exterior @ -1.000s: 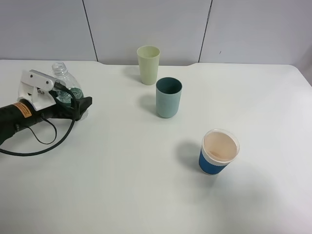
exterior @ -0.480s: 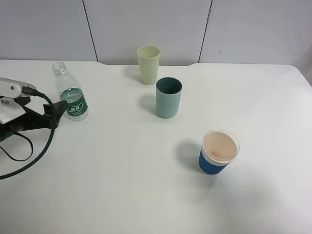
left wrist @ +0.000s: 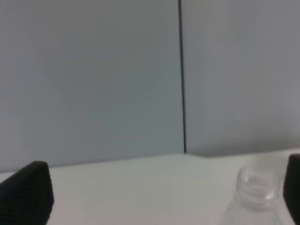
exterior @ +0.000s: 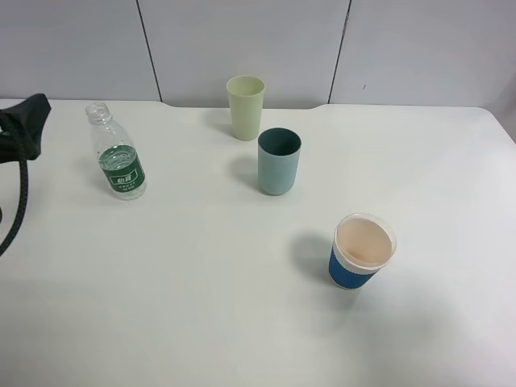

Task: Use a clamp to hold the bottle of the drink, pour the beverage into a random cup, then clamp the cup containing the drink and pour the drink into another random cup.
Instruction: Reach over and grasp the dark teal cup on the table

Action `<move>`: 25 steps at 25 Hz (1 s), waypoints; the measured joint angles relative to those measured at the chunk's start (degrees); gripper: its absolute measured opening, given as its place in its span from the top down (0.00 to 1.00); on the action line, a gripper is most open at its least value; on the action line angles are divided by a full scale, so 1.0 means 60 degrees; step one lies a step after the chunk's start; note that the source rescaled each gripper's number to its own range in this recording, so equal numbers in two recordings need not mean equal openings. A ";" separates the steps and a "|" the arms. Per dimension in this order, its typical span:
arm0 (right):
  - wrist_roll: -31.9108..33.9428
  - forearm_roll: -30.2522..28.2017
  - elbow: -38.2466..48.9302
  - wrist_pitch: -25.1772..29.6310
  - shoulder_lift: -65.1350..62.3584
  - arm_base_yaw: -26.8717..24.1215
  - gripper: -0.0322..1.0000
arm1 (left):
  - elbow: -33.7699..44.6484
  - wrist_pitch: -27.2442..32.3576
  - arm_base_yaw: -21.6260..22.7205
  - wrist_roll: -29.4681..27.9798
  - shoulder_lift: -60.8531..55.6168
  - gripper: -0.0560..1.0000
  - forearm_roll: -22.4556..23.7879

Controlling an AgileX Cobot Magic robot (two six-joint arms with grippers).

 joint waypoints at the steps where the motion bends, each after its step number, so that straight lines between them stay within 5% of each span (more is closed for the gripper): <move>1: 0.0000 0.0000 0.0000 0.0000 0.0000 0.0000 0.20 | 0.0000 0.0318 0.0000 0.0000 -0.0392 0.00 -0.0098; 7: 0.0000 0.0000 0.0000 0.0000 0.0000 0.0000 0.20 | -0.0739 0.3053 0.0000 -0.0172 -0.3223 0.00 -0.0237; 17: 0.0000 0.0000 0.0000 0.0000 0.0000 0.0000 0.20 | -0.3267 0.9195 0.0000 -0.0212 -0.6675 0.00 -0.0116; 25: 0.0000 0.0000 0.0000 0.0000 0.0000 0.0000 0.20 | -0.3769 1.2245 0.0000 -0.0221 -0.8559 0.00 -0.0204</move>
